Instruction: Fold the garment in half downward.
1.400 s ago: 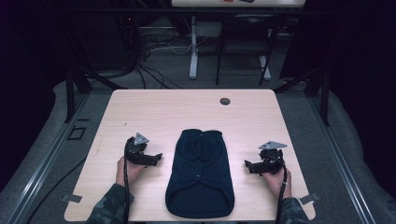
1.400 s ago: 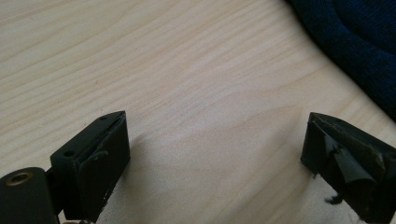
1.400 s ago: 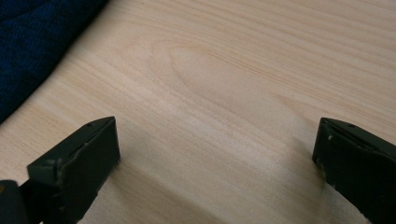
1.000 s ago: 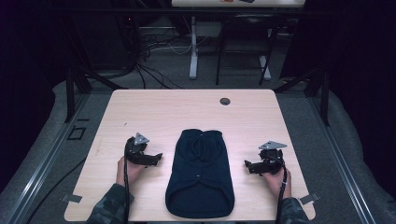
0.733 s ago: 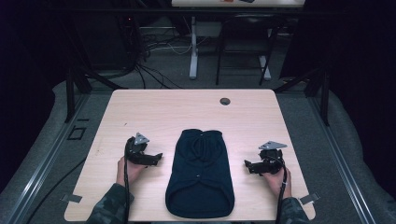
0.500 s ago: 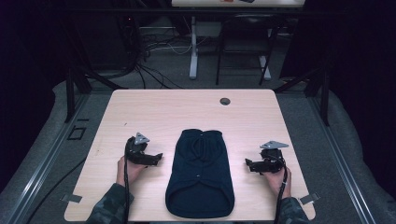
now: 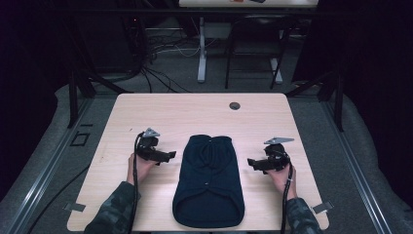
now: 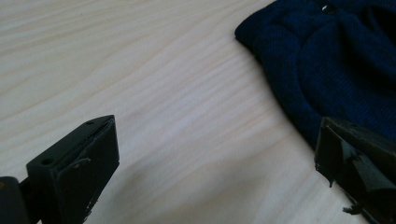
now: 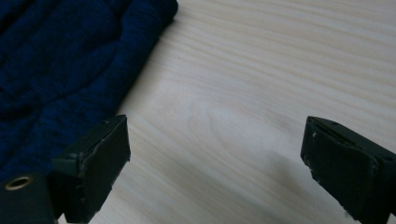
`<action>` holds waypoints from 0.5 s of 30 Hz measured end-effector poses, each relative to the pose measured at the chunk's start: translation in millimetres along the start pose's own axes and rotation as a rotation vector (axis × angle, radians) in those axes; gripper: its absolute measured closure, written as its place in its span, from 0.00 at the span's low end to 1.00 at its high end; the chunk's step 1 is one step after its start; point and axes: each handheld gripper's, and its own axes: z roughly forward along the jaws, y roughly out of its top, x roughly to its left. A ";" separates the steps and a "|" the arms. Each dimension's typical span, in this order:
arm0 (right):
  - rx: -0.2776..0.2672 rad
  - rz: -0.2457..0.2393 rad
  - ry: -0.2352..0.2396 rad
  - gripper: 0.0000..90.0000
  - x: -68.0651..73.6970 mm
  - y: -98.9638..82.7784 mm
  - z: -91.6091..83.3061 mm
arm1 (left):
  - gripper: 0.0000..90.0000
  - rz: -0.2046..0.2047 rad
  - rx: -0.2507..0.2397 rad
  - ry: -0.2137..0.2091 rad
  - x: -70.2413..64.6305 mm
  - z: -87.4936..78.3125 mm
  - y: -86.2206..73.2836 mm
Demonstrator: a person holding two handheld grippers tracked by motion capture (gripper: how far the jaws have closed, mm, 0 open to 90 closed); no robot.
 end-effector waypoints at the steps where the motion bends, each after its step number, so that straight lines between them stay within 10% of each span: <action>1: 0.005 -0.003 0.008 0.09 1.4 4.0 1.2 | 0.00 0.001 0.003 -0.003 -0.2 2.5 4.1; 15: 0.037 -0.038 0.051 0.08 22.3 57.5 31.6 | 0.00 0.035 0.036 -0.045 -16.1 34.1 44.9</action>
